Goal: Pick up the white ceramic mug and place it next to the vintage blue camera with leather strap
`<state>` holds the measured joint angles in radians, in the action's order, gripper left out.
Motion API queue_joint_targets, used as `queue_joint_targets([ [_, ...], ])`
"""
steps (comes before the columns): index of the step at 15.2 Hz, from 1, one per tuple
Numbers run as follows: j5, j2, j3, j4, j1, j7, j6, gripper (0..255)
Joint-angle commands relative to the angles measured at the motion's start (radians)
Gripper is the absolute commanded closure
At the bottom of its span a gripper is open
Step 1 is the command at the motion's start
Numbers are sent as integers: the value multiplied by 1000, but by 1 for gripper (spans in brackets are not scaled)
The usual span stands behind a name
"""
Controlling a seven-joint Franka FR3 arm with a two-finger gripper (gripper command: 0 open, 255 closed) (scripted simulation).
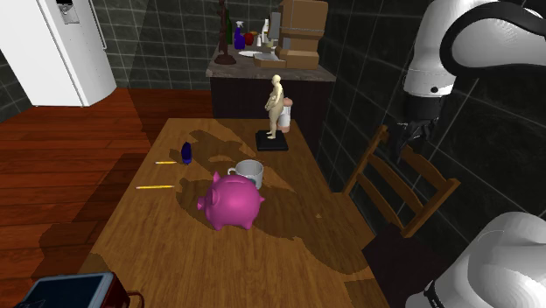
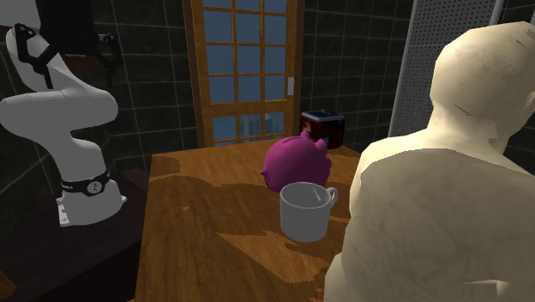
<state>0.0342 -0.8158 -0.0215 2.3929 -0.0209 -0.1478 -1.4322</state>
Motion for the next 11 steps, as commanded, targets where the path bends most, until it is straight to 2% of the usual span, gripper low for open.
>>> queue_joint_targets([
  [1,0,0,0,0,0,0,0,0],
  [11,-81,326,63,-75,29,-93,-265,0],
])
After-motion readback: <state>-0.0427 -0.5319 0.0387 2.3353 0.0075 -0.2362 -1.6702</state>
